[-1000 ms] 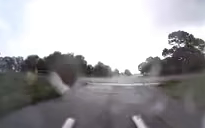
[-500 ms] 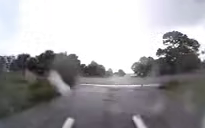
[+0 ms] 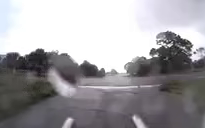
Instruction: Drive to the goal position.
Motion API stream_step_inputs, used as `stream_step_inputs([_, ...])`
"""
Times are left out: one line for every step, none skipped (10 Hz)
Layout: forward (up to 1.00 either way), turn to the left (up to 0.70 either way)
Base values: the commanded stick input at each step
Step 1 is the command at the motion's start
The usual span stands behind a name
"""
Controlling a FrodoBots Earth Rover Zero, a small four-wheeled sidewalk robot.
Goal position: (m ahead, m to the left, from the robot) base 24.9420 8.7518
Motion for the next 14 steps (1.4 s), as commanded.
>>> stream_step_inputs([1.0, 0.0])
stream_step_inputs([1.0, 0.0])
stream_step_inputs([1.0, 0.0])
stream_step_inputs([1.0, 0.0])
stream_step_inputs([1.0, 0.0])
stream_step_inputs([1.0, -0.03])
stream_step_inputs([1.0, -0.07])
stream_step_inputs([1.0, -0.04])
stream_step_inputs([1.0, -0.02])
stream_step_inputs([1.0, -0.14])
stream_step_inputs([1.0, -0.25])
stream_step_inputs([1.0, -0.37])
stream_step_inputs([1.0, -0.4])
stream_step_inputs([1.0, -0.28])
